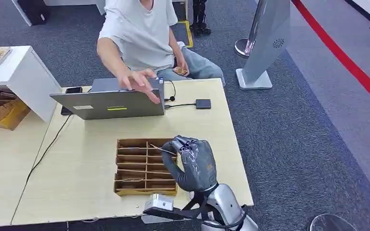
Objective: Pass the card to the sensor for recognition and then transmit it.
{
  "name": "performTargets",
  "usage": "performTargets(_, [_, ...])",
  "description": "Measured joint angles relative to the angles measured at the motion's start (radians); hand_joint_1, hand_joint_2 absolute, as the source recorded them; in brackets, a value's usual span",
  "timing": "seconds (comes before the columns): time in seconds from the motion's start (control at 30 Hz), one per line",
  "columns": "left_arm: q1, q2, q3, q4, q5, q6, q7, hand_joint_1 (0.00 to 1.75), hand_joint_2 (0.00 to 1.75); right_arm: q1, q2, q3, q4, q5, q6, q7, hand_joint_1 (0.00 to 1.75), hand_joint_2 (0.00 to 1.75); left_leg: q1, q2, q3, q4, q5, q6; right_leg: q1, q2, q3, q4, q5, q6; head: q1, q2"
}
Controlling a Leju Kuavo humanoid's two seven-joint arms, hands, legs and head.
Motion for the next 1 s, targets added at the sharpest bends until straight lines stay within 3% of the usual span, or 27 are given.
performTargets(0.1, [-0.007,-0.010,-0.037,-0.020,-0.007,-0.045,0.002,0.00,0.00,-0.008,0.000,-0.022,-0.006,0.014,0.000,0.013,1.75,1.75,0.000,0.000,0.001,0.000,0.000,0.000,0.000,0.001,0.000,0.000,0.000,0.000,0.000,0.000])
performTargets(0.6, [-0.015,-0.025,-0.102,-0.055,-0.047,-0.073,0.028,0.00,0.00,-0.069,0.003,-0.078,0.001,0.071,0.041,0.068,1.75,1.75,0.001,0.000,0.000,0.000,0.001,-0.001,0.001,0.001,-0.001,0.000,0.000,-0.001,0.000,0.000])
performTargets(1.0, [-0.019,-0.028,-0.111,-0.064,-0.062,-0.084,0.036,0.00,0.00,-0.109,0.023,-0.090,0.026,0.085,0.074,0.091,1.75,1.75,0.001,0.000,0.000,0.000,0.001,-0.001,0.001,0.001,-0.001,0.000,0.000,-0.001,0.000,0.000])
